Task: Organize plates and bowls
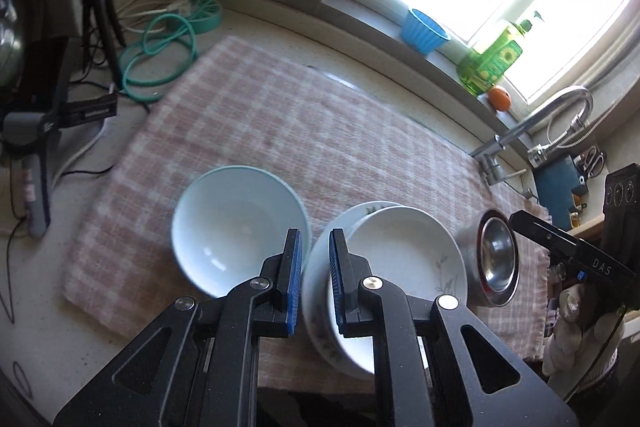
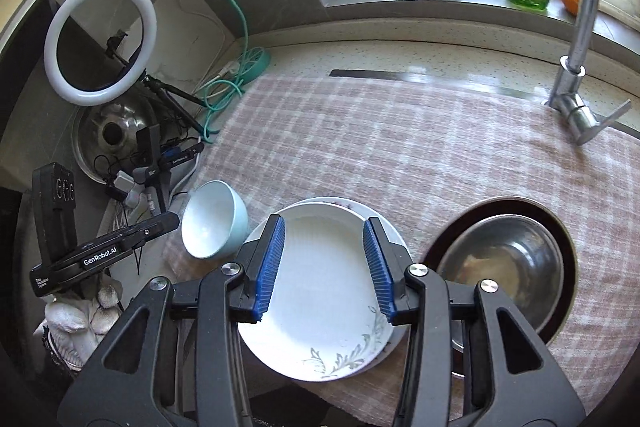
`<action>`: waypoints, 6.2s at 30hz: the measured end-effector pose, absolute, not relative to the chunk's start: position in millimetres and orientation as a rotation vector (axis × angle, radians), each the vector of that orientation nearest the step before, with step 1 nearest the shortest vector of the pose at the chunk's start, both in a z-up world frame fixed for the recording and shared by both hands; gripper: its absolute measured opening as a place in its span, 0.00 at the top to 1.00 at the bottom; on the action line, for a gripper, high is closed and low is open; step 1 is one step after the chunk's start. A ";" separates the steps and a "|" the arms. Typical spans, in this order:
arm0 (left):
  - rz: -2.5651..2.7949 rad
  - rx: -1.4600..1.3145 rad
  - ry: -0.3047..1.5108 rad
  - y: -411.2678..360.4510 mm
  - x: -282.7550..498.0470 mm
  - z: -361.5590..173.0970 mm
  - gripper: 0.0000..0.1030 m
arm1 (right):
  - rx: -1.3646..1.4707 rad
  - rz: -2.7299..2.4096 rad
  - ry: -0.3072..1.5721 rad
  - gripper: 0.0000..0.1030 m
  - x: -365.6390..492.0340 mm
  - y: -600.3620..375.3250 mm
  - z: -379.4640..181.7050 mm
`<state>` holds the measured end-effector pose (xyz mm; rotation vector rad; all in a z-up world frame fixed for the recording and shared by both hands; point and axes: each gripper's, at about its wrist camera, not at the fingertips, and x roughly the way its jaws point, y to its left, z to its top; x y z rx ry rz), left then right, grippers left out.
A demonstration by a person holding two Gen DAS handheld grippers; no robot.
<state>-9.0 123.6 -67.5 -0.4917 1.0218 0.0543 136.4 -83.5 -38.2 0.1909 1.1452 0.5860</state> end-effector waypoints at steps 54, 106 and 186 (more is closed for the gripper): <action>0.144 -0.673 1.089 197.7 -15.6 -128.4 0.89 | 0.149 0.774 1.420 0.91 164.2 80.7 -135.4; -0.404 -0.377 1.161 -83.4 94.7 -78.8 0.89 | 0.446 0.313 1.230 0.91 124.3 -255.3 -71.9; -0.410 -0.362 1.226 -69.6 99.9 -113.5 0.89 | 0.587 0.240 1.240 0.89 99.1 -283.6 -126.2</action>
